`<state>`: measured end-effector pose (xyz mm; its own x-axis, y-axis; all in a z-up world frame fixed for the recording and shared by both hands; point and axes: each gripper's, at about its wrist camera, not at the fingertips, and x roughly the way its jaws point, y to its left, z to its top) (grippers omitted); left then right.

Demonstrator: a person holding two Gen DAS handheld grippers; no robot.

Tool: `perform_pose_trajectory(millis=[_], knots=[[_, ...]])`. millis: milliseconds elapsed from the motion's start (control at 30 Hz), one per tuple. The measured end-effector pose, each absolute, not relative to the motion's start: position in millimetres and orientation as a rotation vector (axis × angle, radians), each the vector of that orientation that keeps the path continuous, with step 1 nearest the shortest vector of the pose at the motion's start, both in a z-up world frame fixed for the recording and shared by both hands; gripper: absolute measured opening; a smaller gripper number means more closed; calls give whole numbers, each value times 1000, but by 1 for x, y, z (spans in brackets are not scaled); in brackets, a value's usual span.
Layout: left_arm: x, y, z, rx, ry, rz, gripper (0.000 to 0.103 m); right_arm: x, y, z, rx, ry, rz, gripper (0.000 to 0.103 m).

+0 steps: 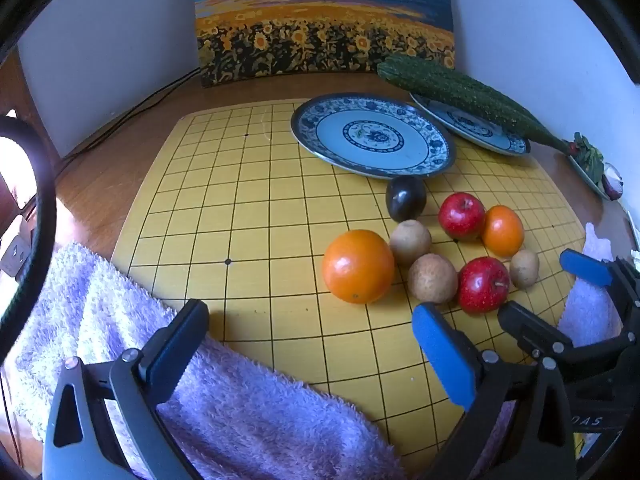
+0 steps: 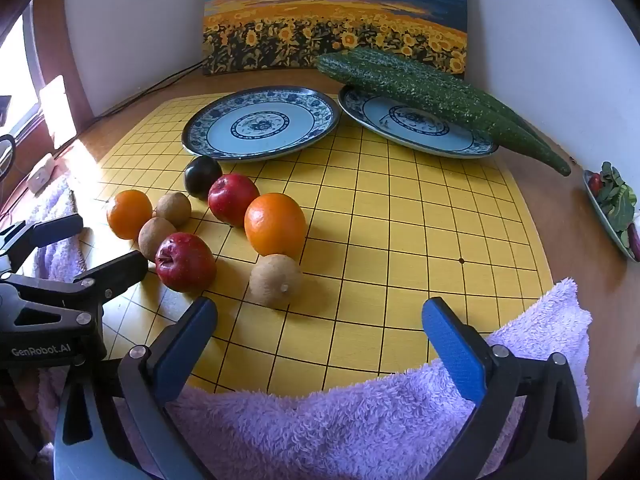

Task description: Organize fruits

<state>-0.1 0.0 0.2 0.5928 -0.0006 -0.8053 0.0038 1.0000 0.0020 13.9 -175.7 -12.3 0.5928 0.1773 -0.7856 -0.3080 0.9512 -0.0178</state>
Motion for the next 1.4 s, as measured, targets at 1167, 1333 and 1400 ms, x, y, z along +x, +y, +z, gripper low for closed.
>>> perform_pose_trajectory(millis=[1167, 1333, 1400], knots=[[-6, 0, 1, -2, 931, 18, 103, 14, -175, -13, -156, 895, 286, 103], [-6, -1, 1, -2, 930, 18, 103, 14, -175, -13, -156, 895, 286, 103], [-6, -1, 1, -2, 930, 18, 103, 14, -175, -13, -156, 894, 286, 103]])
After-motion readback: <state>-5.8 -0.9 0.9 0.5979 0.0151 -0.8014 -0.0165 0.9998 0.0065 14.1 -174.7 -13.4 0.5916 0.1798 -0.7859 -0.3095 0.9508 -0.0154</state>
